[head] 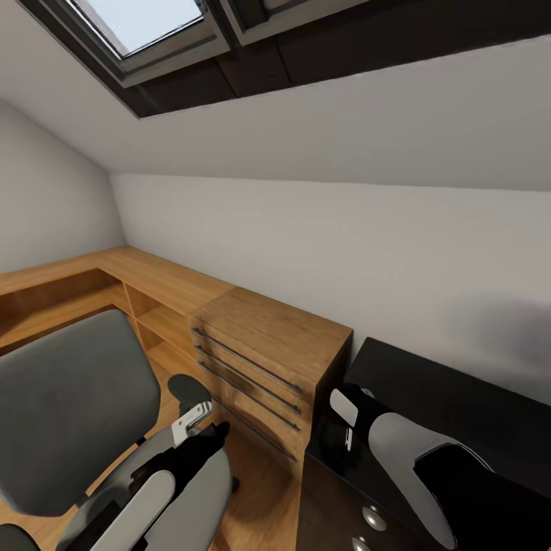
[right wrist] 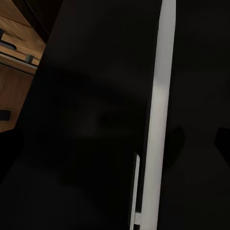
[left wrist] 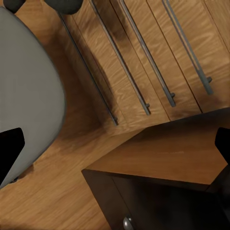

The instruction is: In the bedroom, organize the workspace by keeping the computer under the desk, ensuring the monitor is on the desk, placing the keyboard on the desk next to the monitor, placing the mouse on the desk next to the keyboard, moving the folder from the swivel chair onto the desk next to the mouse, stacking the notebook on top of the folder with the pen on top of the notebook, and positioning the swivel chair next to the desk.

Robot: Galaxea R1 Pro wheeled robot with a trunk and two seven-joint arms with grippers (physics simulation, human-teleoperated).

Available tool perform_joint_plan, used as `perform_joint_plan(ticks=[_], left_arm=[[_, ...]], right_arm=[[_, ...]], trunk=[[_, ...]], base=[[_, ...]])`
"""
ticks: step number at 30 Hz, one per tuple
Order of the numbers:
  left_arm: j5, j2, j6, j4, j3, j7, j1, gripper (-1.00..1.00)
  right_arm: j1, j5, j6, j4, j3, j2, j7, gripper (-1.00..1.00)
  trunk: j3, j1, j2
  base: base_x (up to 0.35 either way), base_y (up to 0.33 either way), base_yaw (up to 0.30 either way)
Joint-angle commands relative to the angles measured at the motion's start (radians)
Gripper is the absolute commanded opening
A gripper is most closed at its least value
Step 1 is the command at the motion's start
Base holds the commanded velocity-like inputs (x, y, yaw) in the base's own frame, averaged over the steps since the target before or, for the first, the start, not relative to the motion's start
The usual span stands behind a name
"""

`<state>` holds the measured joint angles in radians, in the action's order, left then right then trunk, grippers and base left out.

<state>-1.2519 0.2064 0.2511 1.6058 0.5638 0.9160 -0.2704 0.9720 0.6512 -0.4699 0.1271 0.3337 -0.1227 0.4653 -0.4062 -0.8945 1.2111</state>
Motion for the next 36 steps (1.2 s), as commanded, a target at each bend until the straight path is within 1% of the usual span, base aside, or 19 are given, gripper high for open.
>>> perform_joint_plan(ticks=[1,6,36], left_arm=[[-0.003,0.001,0.004,0.001,0.001,0.006,-0.001,1.0],[-0.003,0.001,0.004,0.002,0.002,0.006,-0.001,1.0],[-0.003,0.001,0.004,0.002,0.002,0.006,-0.001,1.0]], right_arm=[[0.001,0.008,-0.006,0.002,0.008,0.0,0.006,1.0],[0.0,0.008,-0.006,0.002,0.008,0.0,0.006,1.0],[0.0,0.004,-0.003,0.002,0.01,0.001,0.008,1.0]], trunk=[[-0.004,-0.004,0.008],[-0.02,-0.023,0.043],[-0.02,-0.023,0.043]], base=[[0.0,0.0,0.0],[0.0,0.0,0.0],[0.0,0.0,0.0]])
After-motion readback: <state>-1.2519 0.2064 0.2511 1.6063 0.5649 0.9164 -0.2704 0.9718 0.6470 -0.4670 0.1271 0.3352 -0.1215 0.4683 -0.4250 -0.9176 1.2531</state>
